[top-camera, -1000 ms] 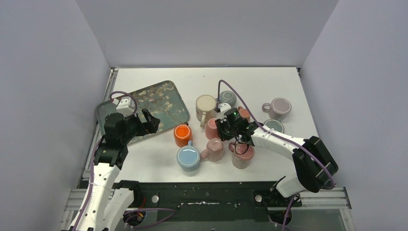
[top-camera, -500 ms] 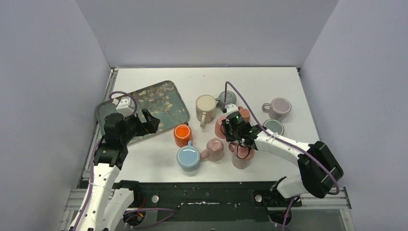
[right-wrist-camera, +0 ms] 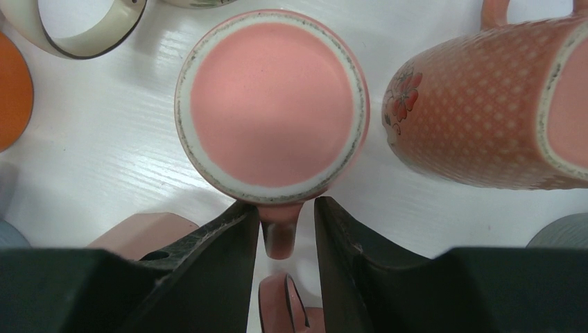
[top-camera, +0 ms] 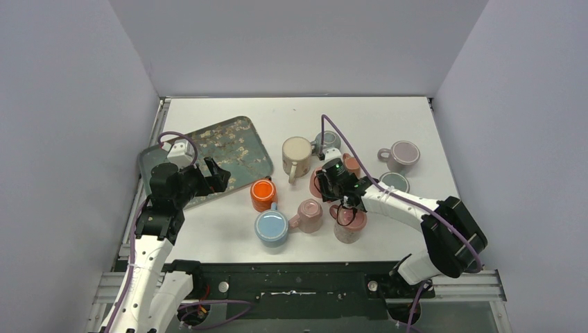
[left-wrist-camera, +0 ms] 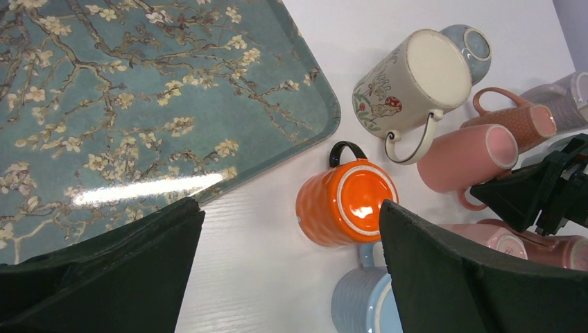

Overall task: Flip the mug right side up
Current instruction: Turn over the cup at the center of the board.

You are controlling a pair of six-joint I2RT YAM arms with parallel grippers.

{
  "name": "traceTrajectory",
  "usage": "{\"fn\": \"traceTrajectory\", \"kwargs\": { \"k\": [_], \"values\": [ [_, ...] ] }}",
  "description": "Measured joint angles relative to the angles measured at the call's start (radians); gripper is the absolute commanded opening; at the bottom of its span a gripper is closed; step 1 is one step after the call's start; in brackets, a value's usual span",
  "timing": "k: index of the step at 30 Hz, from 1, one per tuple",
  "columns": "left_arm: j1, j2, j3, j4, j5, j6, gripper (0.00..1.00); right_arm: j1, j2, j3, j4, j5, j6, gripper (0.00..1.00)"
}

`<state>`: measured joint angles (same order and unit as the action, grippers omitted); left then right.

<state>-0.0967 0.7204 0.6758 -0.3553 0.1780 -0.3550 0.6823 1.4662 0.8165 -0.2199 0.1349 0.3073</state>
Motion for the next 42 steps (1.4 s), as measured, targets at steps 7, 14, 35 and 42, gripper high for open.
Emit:
{"fn": "traceTrajectory", "kwargs": {
  "k": [7, 14, 35, 42],
  "values": [
    [0.000, 0.000, 0.000, 0.000, -0.003, 0.000, 0.97, 0.000, 0.019, 0.016, -0.001, 0.002, -0.011, 0.28],
    [0.000, -0.006, 0.000, 0.000, -0.007, 0.000, 0.97, 0.000, 0.020, 0.026, 0.002, 0.018, -0.014, 0.04],
    [-0.001, 0.008, 0.000, 0.000, -0.022, -0.003, 0.96, 0.000, -0.128, -0.094, 0.099, 0.027, 0.021, 0.00],
    [-0.001, 0.026, 0.000, 0.011, 0.018, -0.058, 0.94, 0.000, -0.242, -0.108, 0.147, 0.036, 0.043, 0.00]
  ]
}}
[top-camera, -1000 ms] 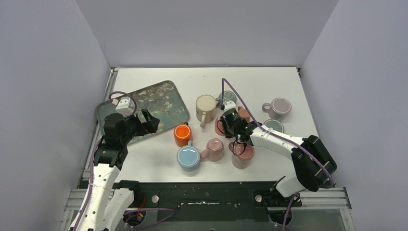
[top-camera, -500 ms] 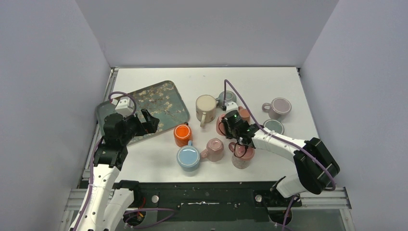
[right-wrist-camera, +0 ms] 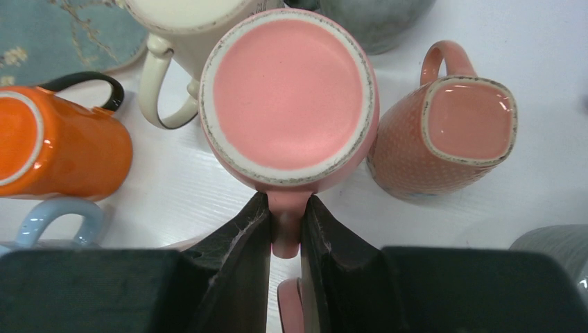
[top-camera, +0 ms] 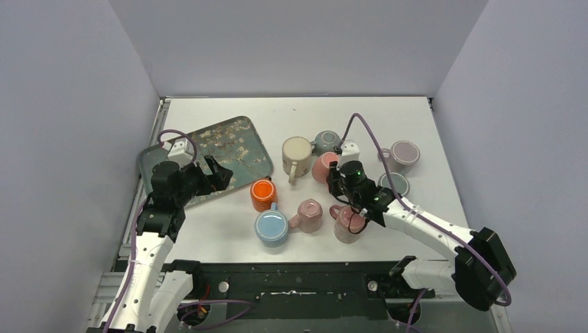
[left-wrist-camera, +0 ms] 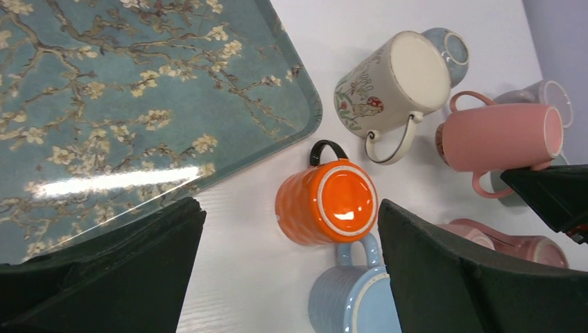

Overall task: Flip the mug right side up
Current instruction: Turn over the cup at the center of the board.

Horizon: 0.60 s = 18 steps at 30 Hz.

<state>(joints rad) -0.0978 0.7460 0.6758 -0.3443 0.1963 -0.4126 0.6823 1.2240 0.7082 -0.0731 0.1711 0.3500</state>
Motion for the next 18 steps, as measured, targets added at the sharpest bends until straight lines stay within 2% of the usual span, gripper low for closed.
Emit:
{"fn": "traceTrajectory", "kwargs": {
  "k": [11, 14, 18],
  "values": [
    [-0.001, -0.012, 0.042, 0.084, 0.187, -0.127, 0.92, 0.000, -0.232, -0.044, 0.038, -0.022, 0.137, 0.00],
    [-0.002, -0.031, 0.038, 0.159, 0.264, -0.188, 0.91, 0.000, -0.277, -0.045, 0.095, -0.054, 0.195, 0.00],
    [-0.004, -0.045, -0.022, 0.340, 0.364, -0.307, 0.89, 0.000, -0.283, -0.045, 0.210, -0.123, 0.281, 0.00]
  ]
}}
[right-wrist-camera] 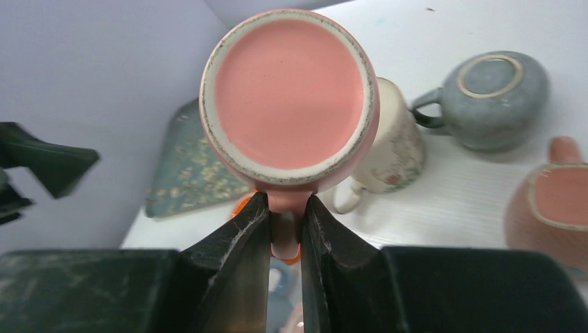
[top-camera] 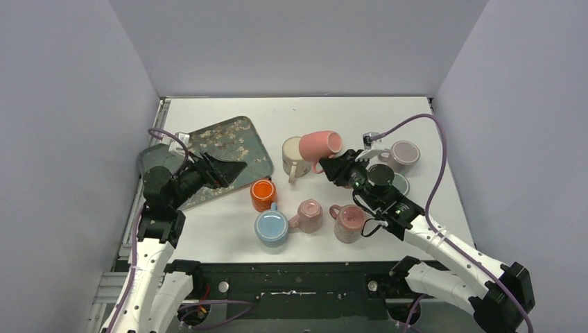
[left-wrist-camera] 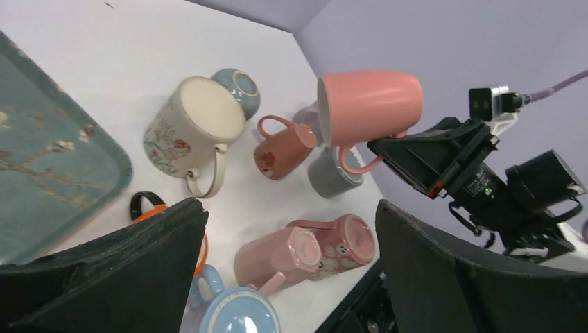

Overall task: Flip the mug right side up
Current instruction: Turn over the cup at the center of the board.

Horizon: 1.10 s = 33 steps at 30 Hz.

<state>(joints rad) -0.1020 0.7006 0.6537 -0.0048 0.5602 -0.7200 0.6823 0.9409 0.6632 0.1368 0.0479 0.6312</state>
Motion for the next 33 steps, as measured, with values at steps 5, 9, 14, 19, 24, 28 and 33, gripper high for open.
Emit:
{"fn": "traceTrajectory", "kwargs": {
  "k": [5, 9, 14, 19, 24, 28, 33],
  "values": [
    [-0.002, 0.021, -0.120, 0.254, 0.098, -0.200, 0.89, 0.000, 0.038, 0.000, 0.160, -0.092, 0.112, 0.00],
    [-0.014, 0.039, -0.158, 0.385, 0.132, -0.305, 0.88, 0.000, 0.103, 0.007, 0.279, -0.148, 0.200, 0.00],
    [-0.052, 0.050, -0.159, 0.508, 0.137, -0.369, 0.85, 0.018, 0.201, 0.038, 0.401, -0.193, 0.295, 0.00],
    [-0.098, 0.092, -0.160, 0.601, 0.127, -0.420, 0.85, 0.050, 0.260, 0.063, 0.506, -0.226, 0.365, 0.00],
    [-0.134, 0.140, -0.168, 0.682, 0.095, -0.472, 0.82, 0.077, 0.283, 0.100, 0.574, -0.256, 0.401, 0.00],
    [-0.161, 0.184, -0.169, 0.765, 0.077, -0.515, 0.76, 0.095, 0.292, 0.112, 0.631, -0.274, 0.423, 0.00],
    [-0.194, 0.224, -0.169, 0.840, 0.066, -0.542, 0.74, 0.113, 0.323, 0.143, 0.654, -0.290, 0.436, 0.00]
  ]
}}
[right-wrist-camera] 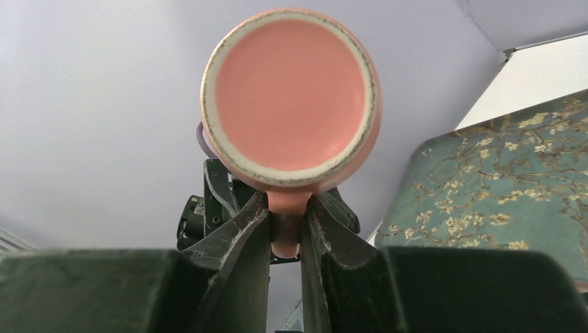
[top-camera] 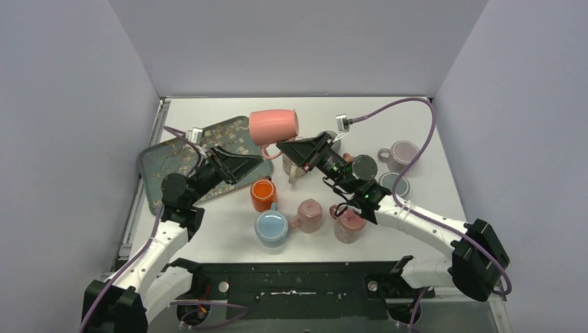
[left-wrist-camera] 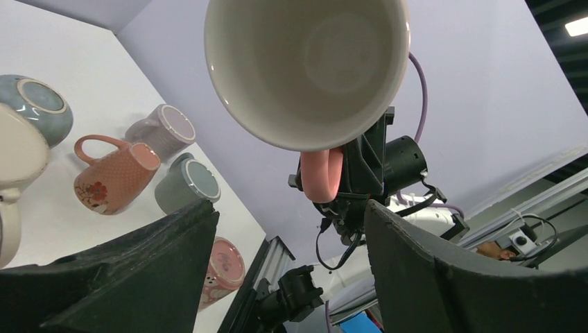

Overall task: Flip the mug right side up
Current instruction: Turn over the cup at the center of the board.

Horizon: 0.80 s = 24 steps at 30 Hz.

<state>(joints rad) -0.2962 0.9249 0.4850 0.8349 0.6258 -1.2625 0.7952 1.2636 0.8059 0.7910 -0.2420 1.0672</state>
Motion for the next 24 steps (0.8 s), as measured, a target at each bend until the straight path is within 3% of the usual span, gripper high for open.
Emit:
{"fn": "traceTrajectory", "kwargs": {
  "k": [24],
  "values": [
    [-0.081, 0.038, 0.011, 0.194, -0.151, -0.103, 0.54, 0.044, 0.046, 0.012, 0.102, -0.078, 0.052, 0.00]
  ]
}}
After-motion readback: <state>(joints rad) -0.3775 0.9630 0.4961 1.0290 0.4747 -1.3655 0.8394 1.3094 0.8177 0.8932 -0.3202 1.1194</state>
